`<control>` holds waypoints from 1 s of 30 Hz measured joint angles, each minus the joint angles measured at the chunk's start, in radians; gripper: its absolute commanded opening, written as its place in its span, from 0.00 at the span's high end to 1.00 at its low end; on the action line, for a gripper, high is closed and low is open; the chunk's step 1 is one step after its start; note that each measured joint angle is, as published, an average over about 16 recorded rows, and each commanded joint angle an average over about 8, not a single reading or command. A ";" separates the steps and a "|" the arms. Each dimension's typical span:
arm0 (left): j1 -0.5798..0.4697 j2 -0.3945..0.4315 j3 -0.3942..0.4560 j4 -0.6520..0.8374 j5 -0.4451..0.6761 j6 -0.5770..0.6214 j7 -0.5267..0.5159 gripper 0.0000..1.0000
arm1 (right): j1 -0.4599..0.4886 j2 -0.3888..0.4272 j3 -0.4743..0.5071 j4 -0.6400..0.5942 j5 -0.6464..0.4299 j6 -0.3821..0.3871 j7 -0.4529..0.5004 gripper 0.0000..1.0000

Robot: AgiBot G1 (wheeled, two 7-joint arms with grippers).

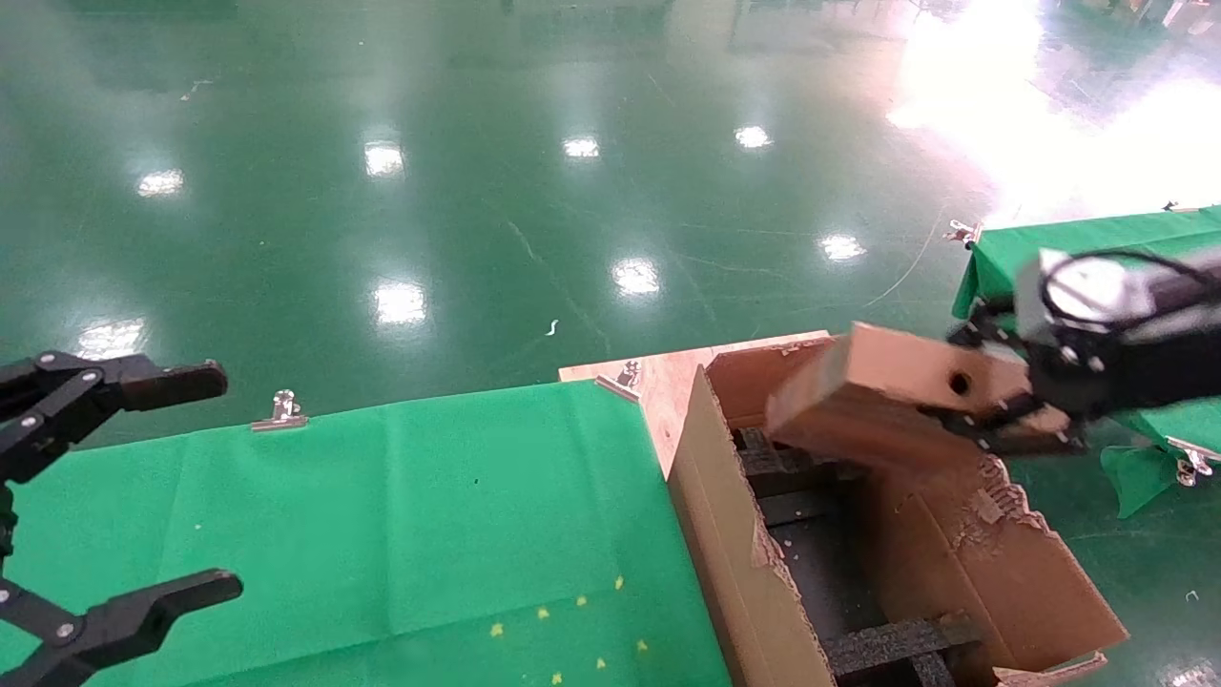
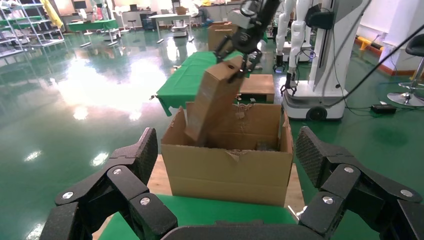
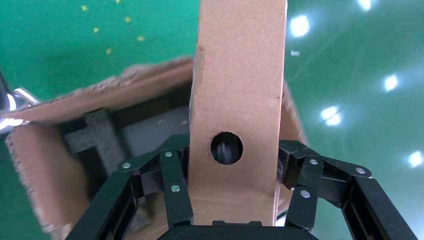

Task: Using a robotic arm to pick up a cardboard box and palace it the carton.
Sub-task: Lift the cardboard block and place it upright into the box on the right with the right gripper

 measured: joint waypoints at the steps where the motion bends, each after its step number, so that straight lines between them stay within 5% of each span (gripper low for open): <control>1: 0.000 0.000 0.000 0.000 0.000 0.000 0.000 0.00 | -0.008 0.013 -0.005 0.000 0.001 0.006 0.001 1.00; 18: 0.000 0.000 0.000 0.000 -0.001 0.000 0.000 0.00 | -0.112 0.083 -0.048 -0.006 0.061 0.092 0.033 1.00; 30: 0.000 0.000 0.000 0.000 -0.001 0.000 0.000 0.00 | -0.228 0.129 -0.091 -0.019 0.142 0.272 0.290 1.00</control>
